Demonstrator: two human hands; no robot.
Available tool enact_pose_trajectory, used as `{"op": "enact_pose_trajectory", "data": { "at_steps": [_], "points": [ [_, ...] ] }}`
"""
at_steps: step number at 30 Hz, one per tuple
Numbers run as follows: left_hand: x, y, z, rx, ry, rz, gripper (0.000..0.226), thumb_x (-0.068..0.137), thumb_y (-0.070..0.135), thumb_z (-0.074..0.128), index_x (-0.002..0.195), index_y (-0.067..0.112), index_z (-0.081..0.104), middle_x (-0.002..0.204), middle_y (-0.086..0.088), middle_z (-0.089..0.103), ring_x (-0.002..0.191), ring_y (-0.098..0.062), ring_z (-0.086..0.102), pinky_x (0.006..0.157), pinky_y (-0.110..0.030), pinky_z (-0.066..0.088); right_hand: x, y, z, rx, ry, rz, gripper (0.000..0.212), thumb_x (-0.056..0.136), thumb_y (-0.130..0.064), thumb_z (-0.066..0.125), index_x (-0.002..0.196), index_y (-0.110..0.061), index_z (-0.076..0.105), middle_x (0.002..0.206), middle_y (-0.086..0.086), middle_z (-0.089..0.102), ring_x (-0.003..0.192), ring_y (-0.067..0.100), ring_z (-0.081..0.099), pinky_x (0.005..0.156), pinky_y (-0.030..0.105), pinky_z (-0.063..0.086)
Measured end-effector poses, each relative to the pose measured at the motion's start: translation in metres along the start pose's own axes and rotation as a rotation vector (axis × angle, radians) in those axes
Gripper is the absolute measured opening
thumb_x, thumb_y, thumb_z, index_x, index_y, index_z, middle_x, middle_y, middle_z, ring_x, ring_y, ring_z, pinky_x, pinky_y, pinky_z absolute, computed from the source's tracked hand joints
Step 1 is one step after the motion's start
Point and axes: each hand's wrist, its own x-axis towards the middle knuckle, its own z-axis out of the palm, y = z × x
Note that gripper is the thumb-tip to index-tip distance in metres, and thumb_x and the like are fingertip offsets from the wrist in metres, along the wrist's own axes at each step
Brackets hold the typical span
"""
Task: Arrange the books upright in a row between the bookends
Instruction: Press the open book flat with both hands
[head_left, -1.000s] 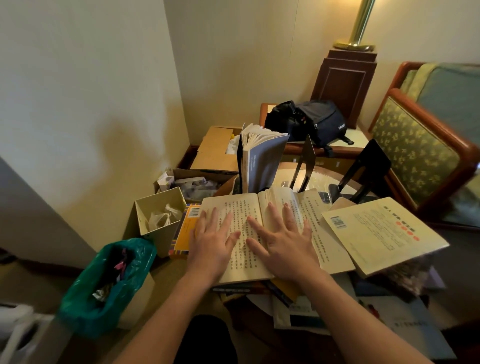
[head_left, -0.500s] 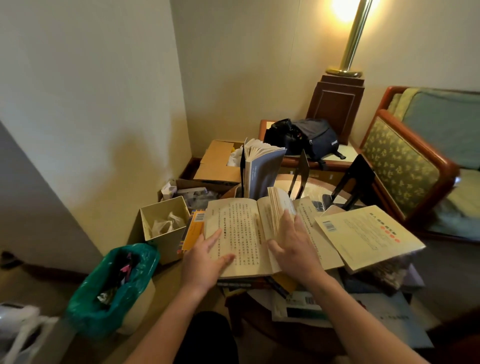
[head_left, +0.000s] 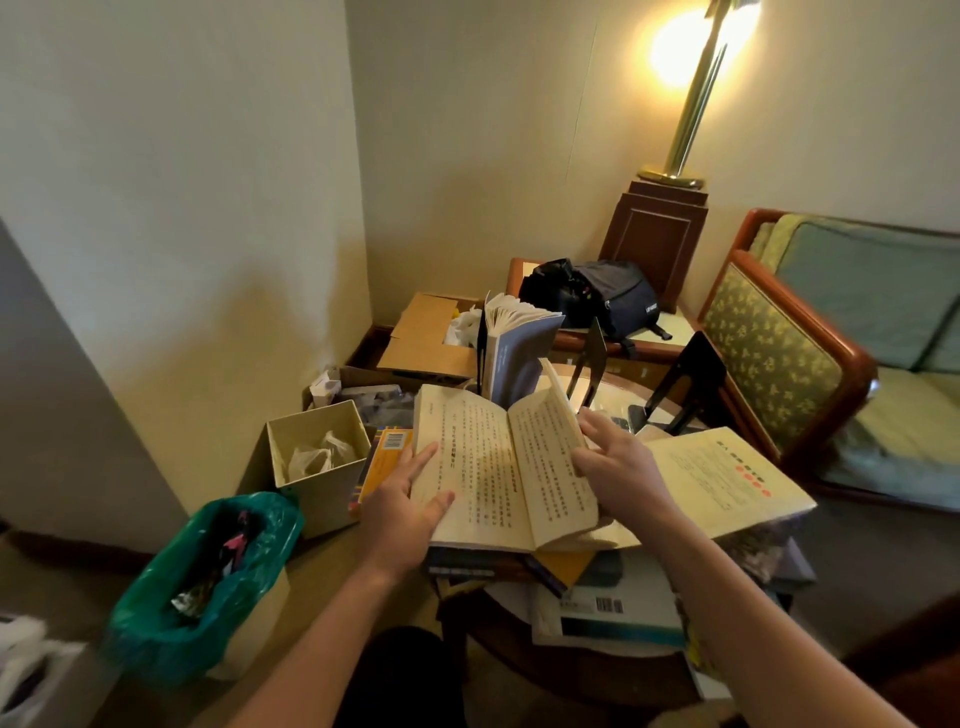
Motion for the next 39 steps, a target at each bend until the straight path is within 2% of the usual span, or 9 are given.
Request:
{"op": "enact_pose_trajectory", "data": {
  "at_steps": [9, 12, 14, 16, 21, 24, 27, 30, 39],
  "points": [
    [0.006, -0.011, 0.000, -0.382, 0.054, -0.123, 0.047, 0.085, 0.054, 0.054, 0.132, 0.056, 0.050, 0.119, 0.007, 0.067, 0.098, -0.016, 0.070, 0.074, -0.044, 0.062, -0.022, -0.051, 0.043, -0.185, -0.190, -0.172, 0.057, 0.096, -0.031, 0.063, 0.147, -0.029, 0.039, 0.111, -0.014, 0.055, 0.088, 0.003, 0.061, 0.056, 0.014, 0.053],
    [0.008, -0.005, -0.003, -0.485, 0.076, -0.178, 0.042, 0.094, 0.060, 0.042, 0.132, 0.048, 0.055, 0.112, 0.010, 0.069, 0.102, -0.019, 0.068, 0.087, -0.052, 0.058, -0.031, -0.053, 0.067, -0.315, -0.216, -0.241, 0.069, 0.094, -0.041, 0.063, 0.152, -0.022, 0.032, 0.143, -0.002, 0.051, 0.115, 0.013, 0.059, 0.085, 0.024, 0.056],
    [0.010, -0.002, -0.003, -0.496, 0.062, -0.185, 0.051, 0.095, 0.060, 0.041, 0.140, 0.039, 0.052, 0.124, 0.014, 0.065, 0.115, -0.015, 0.062, 0.096, -0.045, 0.054, -0.035, -0.051, 0.082, -0.428, -0.291, -0.242, 0.083, 0.094, -0.051, 0.058, 0.160, -0.022, 0.016, 0.165, 0.000, 0.024, 0.144, 0.020, 0.036, 0.113, 0.037, 0.037],
    [0.013, -0.004, -0.003, -0.451, 0.011, -0.190, 0.062, 0.094, 0.059, 0.045, 0.148, 0.028, 0.044, 0.137, 0.009, 0.057, 0.125, -0.015, 0.055, 0.093, -0.031, 0.052, -0.038, -0.048, 0.090, -0.530, -0.377, -0.247, 0.080, 0.098, -0.057, 0.048, 0.161, -0.023, 0.010, 0.168, 0.000, 0.009, 0.153, 0.021, 0.016, 0.122, 0.040, 0.020],
    [0.015, -0.012, 0.003, -0.244, -0.123, -0.214, 0.082, 0.087, 0.049, 0.067, 0.155, 0.023, 0.029, 0.144, 0.001, 0.051, 0.112, -0.014, 0.056, 0.088, -0.032, 0.055, -0.037, -0.049, 0.076, -0.530, -0.279, -0.464, 0.044, 0.104, -0.035, 0.047, 0.147, -0.025, 0.046, 0.151, -0.007, 0.047, 0.136, 0.015, 0.048, 0.104, 0.028, 0.044],
    [0.017, -0.013, 0.010, -0.200, -0.133, -0.185, 0.083, 0.089, 0.041, 0.071, 0.156, 0.021, 0.027, 0.143, 0.005, 0.048, 0.106, -0.007, 0.052, 0.075, -0.018, 0.048, -0.023, -0.043, 0.062, -0.615, -0.102, -0.643, 0.041, 0.101, -0.030, 0.051, 0.141, -0.027, 0.053, 0.153, -0.006, 0.046, 0.144, 0.015, 0.039, 0.118, 0.029, 0.023],
    [0.020, -0.015, 0.014, -0.188, -0.098, -0.196, 0.087, 0.085, 0.043, 0.074, 0.156, 0.025, 0.027, 0.135, 0.003, 0.054, 0.113, -0.012, 0.054, 0.083, -0.026, 0.053, -0.003, -0.028, 0.051, -0.813, -0.064, -0.520, 0.052, 0.100, -0.042, 0.046, 0.150, -0.033, 0.038, 0.167, -0.001, 0.017, 0.155, 0.028, 0.006, 0.123, 0.051, -0.001],
    [0.022, -0.021, 0.020, -0.184, -0.082, -0.204, 0.091, 0.083, 0.042, 0.077, 0.156, 0.028, 0.025, 0.126, 0.007, 0.058, 0.108, -0.014, 0.062, 0.085, -0.037, 0.060, 0.011, -0.011, 0.045, -0.921, -0.161, -0.367, 0.064, 0.100, -0.055, 0.040, 0.157, -0.037, 0.019, 0.168, -0.001, -0.010, 0.153, 0.034, -0.013, 0.122, 0.060, -0.002],
    [0.031, -0.026, 0.028, -0.056, -0.066, -0.223, 0.113, 0.071, 0.046, 0.086, 0.158, 0.024, 0.017, 0.131, 0.000, 0.053, 0.114, -0.018, 0.058, 0.089, -0.040, 0.059, 0.041, 0.018, 0.037, -0.977, -0.274, -0.142, 0.077, 0.096, -0.070, 0.031, 0.159, -0.039, 0.000, 0.167, 0.007, -0.016, 0.151, 0.043, -0.015, 0.122, 0.061, -0.004]
  ]
}}
